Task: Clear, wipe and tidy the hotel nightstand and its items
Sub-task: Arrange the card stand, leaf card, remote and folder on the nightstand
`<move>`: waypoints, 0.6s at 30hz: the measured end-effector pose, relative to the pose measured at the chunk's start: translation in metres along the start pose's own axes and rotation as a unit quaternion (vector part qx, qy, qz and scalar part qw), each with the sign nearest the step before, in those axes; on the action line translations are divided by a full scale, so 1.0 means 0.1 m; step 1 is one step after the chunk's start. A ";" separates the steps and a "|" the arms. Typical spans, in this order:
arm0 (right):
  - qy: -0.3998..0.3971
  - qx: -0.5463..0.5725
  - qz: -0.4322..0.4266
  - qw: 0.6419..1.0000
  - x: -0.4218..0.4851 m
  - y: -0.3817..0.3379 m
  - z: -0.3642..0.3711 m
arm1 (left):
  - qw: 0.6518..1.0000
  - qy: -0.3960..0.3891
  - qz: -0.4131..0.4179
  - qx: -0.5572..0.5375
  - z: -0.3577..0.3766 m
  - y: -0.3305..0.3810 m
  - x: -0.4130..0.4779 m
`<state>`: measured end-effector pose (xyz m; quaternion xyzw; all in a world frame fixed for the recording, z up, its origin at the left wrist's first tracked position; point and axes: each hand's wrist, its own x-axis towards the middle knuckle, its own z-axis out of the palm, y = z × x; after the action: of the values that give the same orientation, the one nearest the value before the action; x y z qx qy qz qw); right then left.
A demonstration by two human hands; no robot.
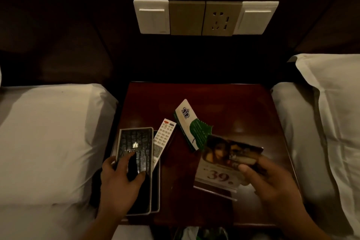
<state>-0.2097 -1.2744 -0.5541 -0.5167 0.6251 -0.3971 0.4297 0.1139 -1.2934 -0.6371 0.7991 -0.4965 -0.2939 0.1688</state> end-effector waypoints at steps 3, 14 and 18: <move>-0.008 0.072 -0.003 0.997 0.25 -0.27 0.11 | 0.995 0.044 0.058 0.066 -0.11 0.12 0.06; -0.077 0.012 -0.059 0.995 1.28 -0.69 0.98 | 0.904 -0.208 0.173 -0.332 -0.61 0.99 0.70; -0.077 -0.001 -0.074 0.994 1.44 -0.75 1.15 | 0.932 -0.143 0.176 -0.283 -0.60 0.96 0.97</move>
<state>-0.0919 -1.4336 -0.5383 -0.5913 0.5505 -0.3863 0.4451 0.1180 -1.4244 -0.5660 0.5677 -0.5445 -0.4987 0.3640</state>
